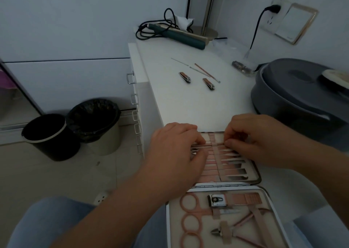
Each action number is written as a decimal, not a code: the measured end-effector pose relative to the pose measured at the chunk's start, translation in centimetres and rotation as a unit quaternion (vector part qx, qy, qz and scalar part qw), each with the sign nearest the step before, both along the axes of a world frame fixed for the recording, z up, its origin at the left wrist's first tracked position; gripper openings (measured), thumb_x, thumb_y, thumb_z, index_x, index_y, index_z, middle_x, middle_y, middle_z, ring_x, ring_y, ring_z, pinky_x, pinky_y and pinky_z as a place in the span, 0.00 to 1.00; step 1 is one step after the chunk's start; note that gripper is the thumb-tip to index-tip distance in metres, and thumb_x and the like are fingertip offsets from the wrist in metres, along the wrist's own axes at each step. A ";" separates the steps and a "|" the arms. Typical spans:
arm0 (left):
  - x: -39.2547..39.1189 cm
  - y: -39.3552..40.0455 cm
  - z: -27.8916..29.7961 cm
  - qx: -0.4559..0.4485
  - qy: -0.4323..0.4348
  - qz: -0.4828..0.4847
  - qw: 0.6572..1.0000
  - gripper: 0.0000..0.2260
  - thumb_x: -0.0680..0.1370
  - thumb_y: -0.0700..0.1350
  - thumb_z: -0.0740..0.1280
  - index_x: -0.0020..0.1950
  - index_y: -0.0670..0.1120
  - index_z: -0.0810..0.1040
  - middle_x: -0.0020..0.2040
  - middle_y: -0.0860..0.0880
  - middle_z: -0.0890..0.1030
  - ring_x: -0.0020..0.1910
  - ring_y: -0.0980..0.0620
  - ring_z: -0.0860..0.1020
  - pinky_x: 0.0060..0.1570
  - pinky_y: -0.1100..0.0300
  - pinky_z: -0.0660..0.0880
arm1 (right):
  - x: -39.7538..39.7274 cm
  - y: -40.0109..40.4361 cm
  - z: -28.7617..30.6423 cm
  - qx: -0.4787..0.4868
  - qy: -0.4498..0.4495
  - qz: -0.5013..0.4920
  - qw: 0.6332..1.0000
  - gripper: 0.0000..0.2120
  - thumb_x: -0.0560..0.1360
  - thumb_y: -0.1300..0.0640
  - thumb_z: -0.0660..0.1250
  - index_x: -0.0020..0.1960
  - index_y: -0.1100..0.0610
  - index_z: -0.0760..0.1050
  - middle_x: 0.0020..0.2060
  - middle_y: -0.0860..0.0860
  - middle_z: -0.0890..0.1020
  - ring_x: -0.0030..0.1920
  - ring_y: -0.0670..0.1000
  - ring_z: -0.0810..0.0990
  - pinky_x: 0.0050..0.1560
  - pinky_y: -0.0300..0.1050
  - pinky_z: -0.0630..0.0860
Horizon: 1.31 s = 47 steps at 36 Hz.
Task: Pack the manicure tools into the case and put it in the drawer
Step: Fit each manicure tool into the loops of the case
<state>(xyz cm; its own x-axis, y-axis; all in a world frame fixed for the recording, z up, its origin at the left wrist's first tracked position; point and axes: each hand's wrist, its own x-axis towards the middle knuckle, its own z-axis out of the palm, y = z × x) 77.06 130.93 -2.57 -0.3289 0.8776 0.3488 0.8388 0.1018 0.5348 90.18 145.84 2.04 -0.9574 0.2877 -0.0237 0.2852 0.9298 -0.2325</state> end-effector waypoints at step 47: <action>-3.9 -0.2 -2.2 0.081 -0.228 0.030 0.970 0.13 0.75 0.40 0.60 0.50 0.54 0.80 0.49 0.62 0.69 0.55 0.70 0.62 0.60 0.67 0.61 | -19.2 11.9 -0.9 0.237 -0.029 -0.281 0.930 0.12 0.72 0.56 0.63 0.31 0.57 0.68 0.30 0.51 0.73 0.28 0.49 0.67 0.30 0.40 0.61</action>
